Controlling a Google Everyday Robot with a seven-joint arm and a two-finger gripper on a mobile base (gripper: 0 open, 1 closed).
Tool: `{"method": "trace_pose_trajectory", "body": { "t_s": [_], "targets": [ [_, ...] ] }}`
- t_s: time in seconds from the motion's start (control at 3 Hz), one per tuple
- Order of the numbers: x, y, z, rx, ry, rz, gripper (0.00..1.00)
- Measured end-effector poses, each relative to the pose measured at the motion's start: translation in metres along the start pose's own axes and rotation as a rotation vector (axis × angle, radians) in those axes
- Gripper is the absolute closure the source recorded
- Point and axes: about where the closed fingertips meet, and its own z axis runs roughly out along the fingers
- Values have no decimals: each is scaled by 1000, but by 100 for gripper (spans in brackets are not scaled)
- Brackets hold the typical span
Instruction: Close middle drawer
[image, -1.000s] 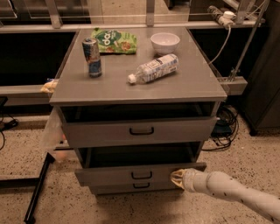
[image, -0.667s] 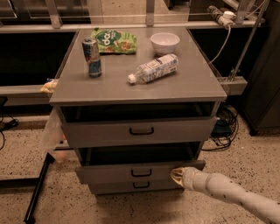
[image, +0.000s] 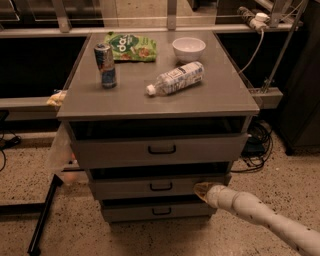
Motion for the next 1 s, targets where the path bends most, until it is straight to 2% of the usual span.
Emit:
{"method": "trace_pose_trajectory", "body": {
  "t_s": [0.33,0.67,1.0],
  "targets": [
    [1,-2,0,3,1,0,100],
    [-3,5,-10,-61,-13,20,100],
    [-11,19,-37,-167,-27,55,100]
  ]
}}
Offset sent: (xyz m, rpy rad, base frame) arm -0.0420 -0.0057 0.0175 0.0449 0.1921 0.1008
